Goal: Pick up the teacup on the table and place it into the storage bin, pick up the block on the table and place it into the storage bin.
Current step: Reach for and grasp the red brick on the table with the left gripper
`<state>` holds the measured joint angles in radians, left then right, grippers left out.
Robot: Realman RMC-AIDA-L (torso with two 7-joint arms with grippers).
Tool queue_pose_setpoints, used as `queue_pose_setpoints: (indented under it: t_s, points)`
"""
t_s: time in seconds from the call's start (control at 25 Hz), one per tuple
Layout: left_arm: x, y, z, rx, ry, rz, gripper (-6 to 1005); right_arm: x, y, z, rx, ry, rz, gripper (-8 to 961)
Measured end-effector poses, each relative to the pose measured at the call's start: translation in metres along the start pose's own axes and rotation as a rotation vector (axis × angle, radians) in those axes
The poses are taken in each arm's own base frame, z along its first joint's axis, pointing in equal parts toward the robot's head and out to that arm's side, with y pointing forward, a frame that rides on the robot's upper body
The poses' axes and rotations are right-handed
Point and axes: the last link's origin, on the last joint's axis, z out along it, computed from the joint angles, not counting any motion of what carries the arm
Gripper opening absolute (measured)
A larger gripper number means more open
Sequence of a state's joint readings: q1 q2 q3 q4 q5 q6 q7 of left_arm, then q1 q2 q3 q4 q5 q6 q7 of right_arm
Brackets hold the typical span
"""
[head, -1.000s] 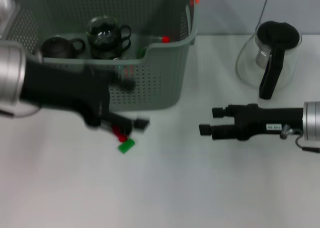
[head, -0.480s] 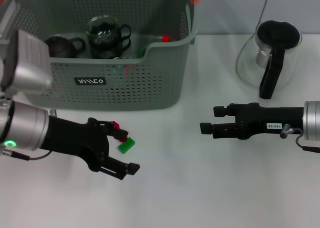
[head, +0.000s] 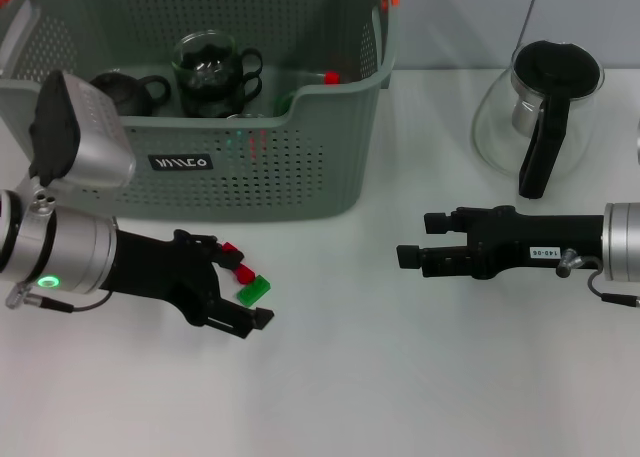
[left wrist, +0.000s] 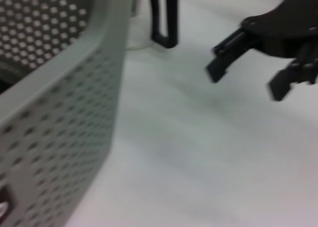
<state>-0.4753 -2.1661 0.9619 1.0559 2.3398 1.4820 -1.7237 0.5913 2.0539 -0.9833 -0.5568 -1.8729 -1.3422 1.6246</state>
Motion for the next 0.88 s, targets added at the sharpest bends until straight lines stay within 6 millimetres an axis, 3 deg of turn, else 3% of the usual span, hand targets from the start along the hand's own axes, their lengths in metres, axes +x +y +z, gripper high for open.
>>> queue_pose_setpoints:
  t_s: [0.28,0.88]
  points:
    - [-0.012,-0.007,0.009,0.054,-0.066,0.004,951,0.000,0.000,0.000,0.000,-0.001,0.000,885]
    - [-0.013,-0.016,0.010,0.120,-0.064,-0.013,950,0.000,0.000,0.001,0.000,-0.004,0.002,885]
